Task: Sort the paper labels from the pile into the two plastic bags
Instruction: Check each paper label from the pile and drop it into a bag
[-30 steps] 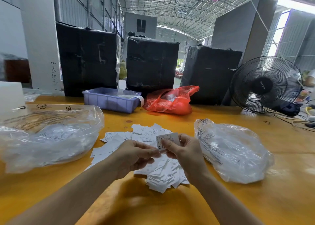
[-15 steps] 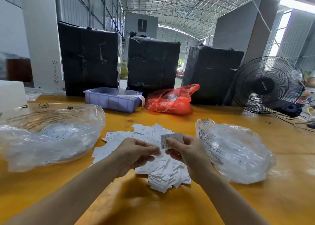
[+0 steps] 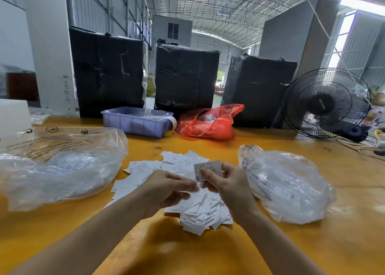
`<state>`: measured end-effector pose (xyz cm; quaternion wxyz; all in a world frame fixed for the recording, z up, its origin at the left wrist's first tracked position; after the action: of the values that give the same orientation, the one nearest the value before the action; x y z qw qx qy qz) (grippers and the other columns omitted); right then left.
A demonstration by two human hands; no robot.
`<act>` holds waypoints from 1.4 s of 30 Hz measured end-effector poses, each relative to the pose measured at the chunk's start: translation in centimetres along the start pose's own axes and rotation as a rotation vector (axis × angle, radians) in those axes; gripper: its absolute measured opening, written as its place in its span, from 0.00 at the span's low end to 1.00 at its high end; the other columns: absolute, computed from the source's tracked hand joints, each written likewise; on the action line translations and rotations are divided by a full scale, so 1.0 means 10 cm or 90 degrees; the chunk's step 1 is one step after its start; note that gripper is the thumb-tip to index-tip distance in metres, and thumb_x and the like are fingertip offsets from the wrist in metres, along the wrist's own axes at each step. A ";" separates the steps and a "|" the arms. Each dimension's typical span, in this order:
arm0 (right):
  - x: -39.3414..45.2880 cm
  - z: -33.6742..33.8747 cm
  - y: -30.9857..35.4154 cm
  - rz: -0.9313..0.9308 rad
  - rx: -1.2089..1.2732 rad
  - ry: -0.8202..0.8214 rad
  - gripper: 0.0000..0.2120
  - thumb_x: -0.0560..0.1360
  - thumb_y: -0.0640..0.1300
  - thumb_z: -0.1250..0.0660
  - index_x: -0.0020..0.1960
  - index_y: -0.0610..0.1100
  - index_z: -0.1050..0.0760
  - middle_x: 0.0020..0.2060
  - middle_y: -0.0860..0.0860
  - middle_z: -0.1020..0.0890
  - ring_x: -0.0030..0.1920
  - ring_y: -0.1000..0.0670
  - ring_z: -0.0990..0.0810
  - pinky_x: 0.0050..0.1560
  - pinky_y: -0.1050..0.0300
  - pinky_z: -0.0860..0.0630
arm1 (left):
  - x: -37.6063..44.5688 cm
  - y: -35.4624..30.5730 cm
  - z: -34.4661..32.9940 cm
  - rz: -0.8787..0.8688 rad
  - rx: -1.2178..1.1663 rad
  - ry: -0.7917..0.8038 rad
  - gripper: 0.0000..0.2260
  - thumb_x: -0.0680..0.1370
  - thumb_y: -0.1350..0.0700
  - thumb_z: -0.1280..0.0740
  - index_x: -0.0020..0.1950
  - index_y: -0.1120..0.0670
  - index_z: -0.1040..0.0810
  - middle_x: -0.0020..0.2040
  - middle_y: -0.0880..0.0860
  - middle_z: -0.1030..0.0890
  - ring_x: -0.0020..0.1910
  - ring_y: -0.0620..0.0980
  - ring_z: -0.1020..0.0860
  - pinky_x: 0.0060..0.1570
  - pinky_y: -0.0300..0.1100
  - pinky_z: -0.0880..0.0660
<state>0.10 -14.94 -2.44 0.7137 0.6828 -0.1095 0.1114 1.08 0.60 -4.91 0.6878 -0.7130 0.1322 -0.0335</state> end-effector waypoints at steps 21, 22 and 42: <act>0.02 0.04 0.00 -0.001 0.019 -0.029 0.06 0.72 0.38 0.29 0.47 0.37 0.22 0.36 0.44 0.16 0.32 0.50 0.17 0.35 0.62 0.22 | -0.01 -0.03 0.03 0.000 0.014 -0.023 0.02 0.68 0.61 0.25 0.37 0.59 0.14 0.41 0.58 0.15 0.29 0.45 0.20 0.27 0.34 0.27; 0.02 0.03 0.00 0.001 0.014 -0.027 0.06 0.72 0.38 0.29 0.47 0.37 0.22 0.36 0.44 0.16 0.32 0.50 0.17 0.35 0.62 0.22 | -0.01 -0.03 0.02 0.000 0.015 -0.020 0.02 0.68 0.60 0.25 0.37 0.59 0.14 0.41 0.57 0.15 0.29 0.45 0.20 0.27 0.34 0.27; 0.01 0.00 -0.01 0.022 -0.028 0.002 0.05 0.72 0.39 0.29 0.47 0.40 0.22 0.36 0.43 0.17 0.33 0.52 0.18 0.34 0.63 0.23 | -0.03 -0.05 0.00 -0.013 0.026 0.009 0.12 0.62 0.55 0.25 0.41 0.60 0.14 0.44 0.58 0.15 0.30 0.46 0.20 0.30 0.35 0.28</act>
<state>0.24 -14.92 -2.46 0.7267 0.6647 -0.1225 0.1225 0.87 0.68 -4.38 0.7010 -0.6998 0.1289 -0.0482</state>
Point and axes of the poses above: each hand's wrist, its own x-axis towards the middle knuckle, its own z-axis out of the back of the hand, y = z × x, the point moved 5 cm from there along x, towards the middle knuckle
